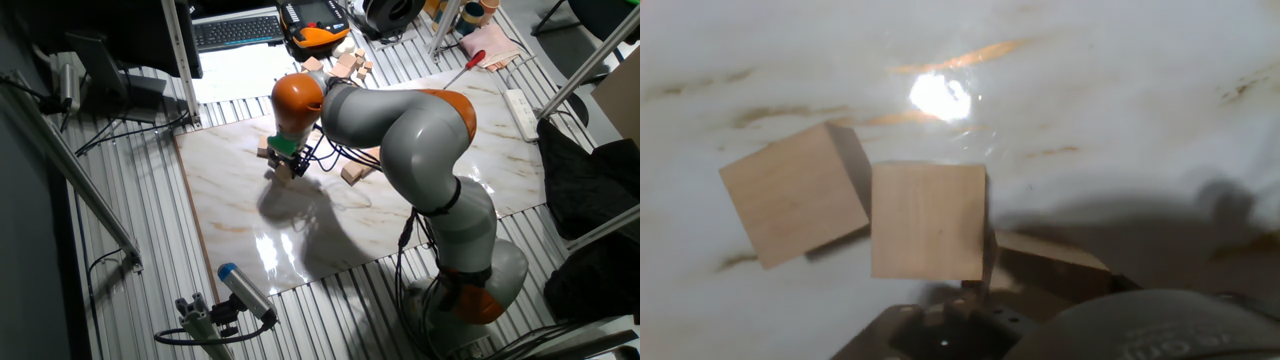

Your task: Stack the blocks into a pyramid shape

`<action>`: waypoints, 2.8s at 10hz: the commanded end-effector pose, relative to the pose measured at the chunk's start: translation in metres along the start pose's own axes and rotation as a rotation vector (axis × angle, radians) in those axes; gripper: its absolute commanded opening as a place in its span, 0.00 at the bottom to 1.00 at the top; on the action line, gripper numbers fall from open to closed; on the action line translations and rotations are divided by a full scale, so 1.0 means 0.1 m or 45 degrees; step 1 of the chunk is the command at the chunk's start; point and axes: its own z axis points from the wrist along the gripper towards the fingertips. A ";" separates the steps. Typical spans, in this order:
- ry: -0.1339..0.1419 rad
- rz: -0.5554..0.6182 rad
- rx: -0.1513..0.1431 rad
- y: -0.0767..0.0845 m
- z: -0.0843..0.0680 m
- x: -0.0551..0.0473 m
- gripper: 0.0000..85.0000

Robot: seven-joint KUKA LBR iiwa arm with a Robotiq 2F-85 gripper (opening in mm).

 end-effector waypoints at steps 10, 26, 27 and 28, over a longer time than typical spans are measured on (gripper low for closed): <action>-0.024 0.008 0.071 -0.38 -0.49 -0.51 0.00; 0.032 0.265 -0.043 -0.88 -0.68 -1.11 0.00; 0.028 0.235 -0.029 -0.98 -0.74 -1.27 0.00; 0.031 0.200 -0.021 -1.11 -0.81 -1.44 0.00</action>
